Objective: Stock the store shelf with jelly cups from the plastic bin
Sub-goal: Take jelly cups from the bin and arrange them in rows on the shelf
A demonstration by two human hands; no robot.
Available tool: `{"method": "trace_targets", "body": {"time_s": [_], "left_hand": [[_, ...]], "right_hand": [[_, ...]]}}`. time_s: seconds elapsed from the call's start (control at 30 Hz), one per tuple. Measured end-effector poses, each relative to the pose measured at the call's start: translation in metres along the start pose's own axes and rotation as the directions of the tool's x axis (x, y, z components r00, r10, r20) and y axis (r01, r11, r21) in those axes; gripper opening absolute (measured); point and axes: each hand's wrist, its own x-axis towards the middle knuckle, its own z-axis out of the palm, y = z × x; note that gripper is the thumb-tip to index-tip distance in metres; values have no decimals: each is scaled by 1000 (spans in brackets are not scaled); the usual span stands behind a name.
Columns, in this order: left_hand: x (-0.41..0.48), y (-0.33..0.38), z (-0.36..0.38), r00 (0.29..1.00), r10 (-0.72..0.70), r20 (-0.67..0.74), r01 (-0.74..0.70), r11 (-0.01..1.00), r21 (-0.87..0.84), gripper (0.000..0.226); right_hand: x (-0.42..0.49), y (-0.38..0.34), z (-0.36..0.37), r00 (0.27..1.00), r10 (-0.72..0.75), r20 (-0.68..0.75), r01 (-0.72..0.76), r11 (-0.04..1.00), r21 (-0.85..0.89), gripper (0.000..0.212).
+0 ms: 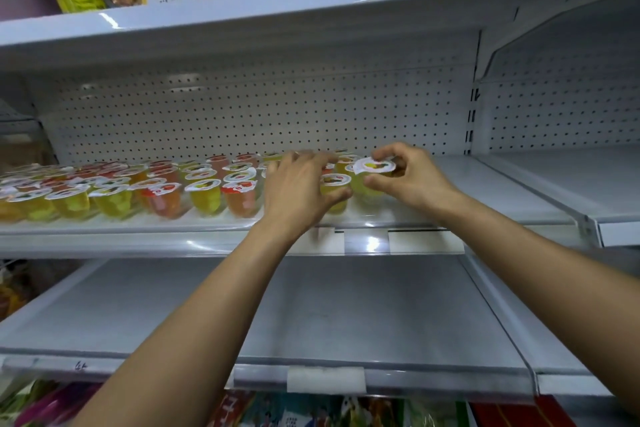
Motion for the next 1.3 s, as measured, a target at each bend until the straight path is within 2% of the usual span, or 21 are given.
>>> {"method": "trace_targets", "body": {"time_s": [0.07, 0.13, 0.37, 0.6, 0.67, 0.8, 0.97, 1.17, 1.3], "left_hand": [[-1, -1, 7, 999, 34, 38, -39, 989, 141, 56], [1, -3, 9, 997, 62, 48, -70, 979, 193, 51], [6, -13, 4, 992, 91, 83, -105, 975, 194, 39], [-1, -11, -1, 989, 74, 128, -91, 986, 138, 47], [-11, -9, -7, 994, 57, 93, -65, 994, 84, 49], [-41, -9, -21, 999, 41, -29, -43, 997, -57, 43], [-94, -14, -35, 988, -63, -144, 36, 982, -186, 42], [-158, -31, -48, 979, -191, -68, 176, 967, -186, 43], [-197, -61, -59, 964, -265, 33, 267, 960, -81, 44]], "right_hand": [[-2, 9, 5, 999, 20, 32, -18, 998, -56, 42], [-2, 15, 9, 999, 28, 39, -25, 996, -89, 39], [-2, 15, 11, 998, 53, 39, -46, 983, -180, 35], [-15, 6, 7, 997, 24, 70, 0, 948, -319, 47], [-24, 2, 3, 999, -37, 36, 48, 920, -389, 53], [-48, -5, -5, 970, -241, -37, 190, 844, -502, 44], [-81, -6, 2, 913, -407, 7, 348, 772, -533, 37], [-120, -12, 43, 858, -491, 148, 500, 735, -458, 34], [-138, -24, 89, 817, -493, 301, 577, 717, -391, 36]]}}
